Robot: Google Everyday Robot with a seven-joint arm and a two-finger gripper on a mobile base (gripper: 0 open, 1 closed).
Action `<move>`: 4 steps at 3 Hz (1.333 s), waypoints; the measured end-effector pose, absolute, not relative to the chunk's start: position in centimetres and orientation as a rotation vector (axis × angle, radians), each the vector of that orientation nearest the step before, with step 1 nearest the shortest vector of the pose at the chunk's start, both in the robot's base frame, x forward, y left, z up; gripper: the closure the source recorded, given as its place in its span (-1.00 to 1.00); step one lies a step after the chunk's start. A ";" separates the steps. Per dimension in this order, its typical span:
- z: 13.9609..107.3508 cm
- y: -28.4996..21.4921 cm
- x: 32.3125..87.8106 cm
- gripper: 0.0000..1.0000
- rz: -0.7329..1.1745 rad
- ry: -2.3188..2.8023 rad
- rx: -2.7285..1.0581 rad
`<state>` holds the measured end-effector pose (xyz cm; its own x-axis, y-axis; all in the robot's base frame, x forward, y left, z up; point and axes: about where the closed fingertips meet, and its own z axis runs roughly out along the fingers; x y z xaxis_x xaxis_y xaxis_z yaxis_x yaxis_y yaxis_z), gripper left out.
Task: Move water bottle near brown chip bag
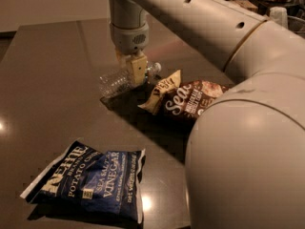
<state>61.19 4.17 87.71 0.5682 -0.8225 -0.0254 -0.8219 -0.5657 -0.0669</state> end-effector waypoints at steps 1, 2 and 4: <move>87.5 2.8 60.1 0.17 -0.001 1.483 -2.726; 87.6 2.2 59.7 -0.28 0.014 1.522 -2.720; 87.4 3.4 61.1 -1.00 -0.021 1.492 -2.669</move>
Offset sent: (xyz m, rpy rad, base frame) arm -0.0510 -0.0529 0.0059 -0.1400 0.1719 -0.0827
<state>61.12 3.41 87.38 0.5244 -0.8510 -0.0292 -0.8498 -0.5209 -0.0800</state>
